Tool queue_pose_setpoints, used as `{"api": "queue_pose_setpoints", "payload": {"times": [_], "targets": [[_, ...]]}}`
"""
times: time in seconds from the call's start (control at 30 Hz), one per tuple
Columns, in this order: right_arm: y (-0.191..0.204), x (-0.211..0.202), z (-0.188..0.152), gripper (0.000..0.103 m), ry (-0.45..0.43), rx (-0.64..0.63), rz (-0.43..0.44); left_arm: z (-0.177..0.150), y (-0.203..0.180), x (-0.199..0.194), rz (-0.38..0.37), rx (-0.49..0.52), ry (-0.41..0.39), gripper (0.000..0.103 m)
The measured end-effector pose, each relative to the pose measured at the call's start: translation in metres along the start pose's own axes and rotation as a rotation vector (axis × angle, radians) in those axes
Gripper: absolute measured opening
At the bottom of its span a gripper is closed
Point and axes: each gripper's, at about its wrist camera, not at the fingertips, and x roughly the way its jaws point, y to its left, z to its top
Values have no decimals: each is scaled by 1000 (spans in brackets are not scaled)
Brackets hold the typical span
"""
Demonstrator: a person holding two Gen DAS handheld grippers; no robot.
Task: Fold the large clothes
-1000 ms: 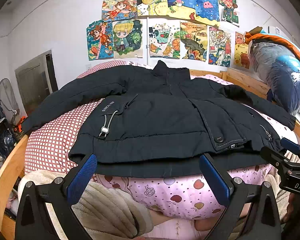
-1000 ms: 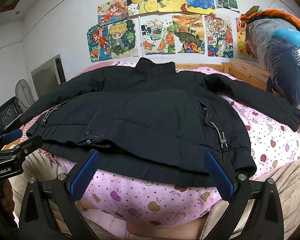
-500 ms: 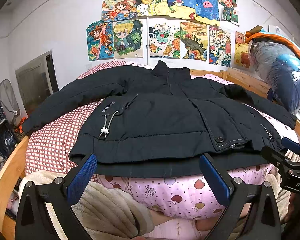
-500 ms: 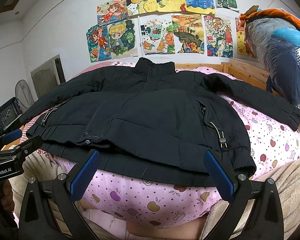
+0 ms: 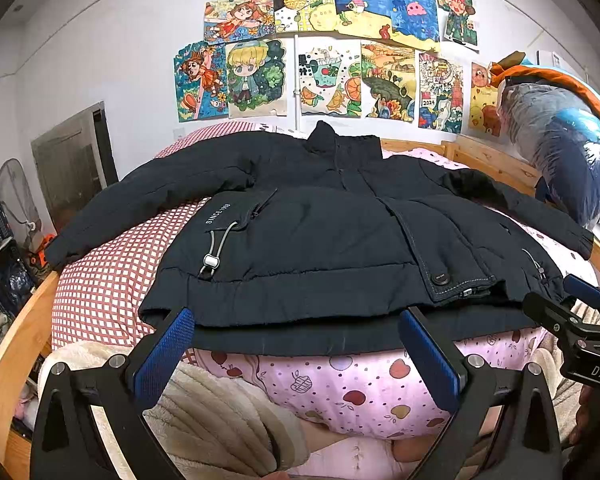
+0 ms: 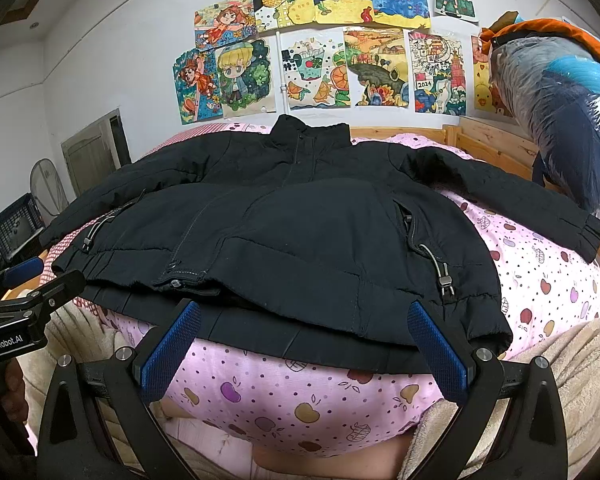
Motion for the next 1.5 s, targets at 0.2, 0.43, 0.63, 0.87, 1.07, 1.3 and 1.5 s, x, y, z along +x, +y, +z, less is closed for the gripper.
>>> {"api": "queue_pose_setpoints", "payload": {"times": [0.2,0.43,0.63,0.87,1.07,1.3,1.5], "targets": [[0,2,-4,102,2,0,-1,0,1,0,0,0,0,103],[0,1,-4,102,2,0,0,0,-1,0,0,0,0,103],[1,2,-4,102,3,1,-1,0,0,0,0,1,0,103],[1,2,-4,102,4,1,-1,1,1,1,-1,2,0,103],[1,2,-4,102,3,1,-1,1,1,1,0,2,0,103],[2,2,-4,102,4,1,-1,1,2,1,-1,1,1,103],[2,2,-4,102,4,1,-1,1,0,1,0,1,2,103]]}}
